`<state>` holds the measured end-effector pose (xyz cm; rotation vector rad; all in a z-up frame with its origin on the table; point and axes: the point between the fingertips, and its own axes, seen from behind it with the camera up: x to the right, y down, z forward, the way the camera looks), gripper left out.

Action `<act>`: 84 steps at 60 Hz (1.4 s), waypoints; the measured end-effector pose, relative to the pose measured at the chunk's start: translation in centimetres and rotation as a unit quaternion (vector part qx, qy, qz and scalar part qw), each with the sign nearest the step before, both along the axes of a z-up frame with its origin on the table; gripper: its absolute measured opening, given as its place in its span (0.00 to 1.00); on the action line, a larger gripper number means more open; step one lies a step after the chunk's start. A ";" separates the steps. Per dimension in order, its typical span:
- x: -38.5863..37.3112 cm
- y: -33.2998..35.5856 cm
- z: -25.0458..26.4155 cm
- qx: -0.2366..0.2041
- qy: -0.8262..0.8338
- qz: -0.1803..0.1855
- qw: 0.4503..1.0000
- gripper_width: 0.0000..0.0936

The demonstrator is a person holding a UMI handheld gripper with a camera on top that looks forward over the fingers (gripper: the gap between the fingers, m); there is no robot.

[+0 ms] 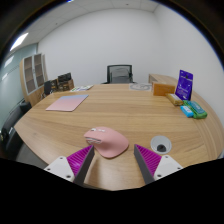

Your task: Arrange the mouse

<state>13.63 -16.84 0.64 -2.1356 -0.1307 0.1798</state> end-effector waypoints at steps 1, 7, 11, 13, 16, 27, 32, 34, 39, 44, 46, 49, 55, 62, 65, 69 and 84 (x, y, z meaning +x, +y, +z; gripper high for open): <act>0.2 0.5 -0.1 0.002 -0.003 -0.002 1.000 0.90; -0.1 2.8 -0.5 0.000 0.000 0.009 1.000 0.90; -0.3 4.3 -0.4 0.004 0.001 0.018 1.000 0.90; -1.0 5.1 -0.3 0.003 0.001 0.025 1.000 0.89; -1.0 6.1 -0.4 0.005 0.004 0.033 0.999 0.90; -1.4 9.7 -0.3 0.010 -0.001 0.043 0.999 0.90; -1.5 11.1 -0.4 0.012 -0.001 0.044 0.999 0.91; -1.7 11.6 -0.4 0.012 0.000 0.044 0.999 0.91; -2.0 12.7 -0.4 0.009 0.006 0.040 0.999 0.90; -2.2 13.7 -0.4 0.010 0.010 0.036 0.999 0.89; -2.2 14.0 -0.4 0.010 0.009 0.035 0.999 0.87; -2.4 14.3 -0.6 0.005 0.009 0.034 0.999 0.78; -2.5 14.8 -0.9 0.000 0.004 0.024 1.000 0.60; -2.4 14.7 -0.9 -0.004 0.005 0.006 1.000 0.54; -2.3 14.7 -1.0 -0.010 0.004 -0.001 1.000 0.50; -2.3 14.8 -1.1 -0.019 -0.002 -0.011 1.000 0.46; -7.0 17.9 4.7 0.000 -0.019 -0.066 0.998 0.43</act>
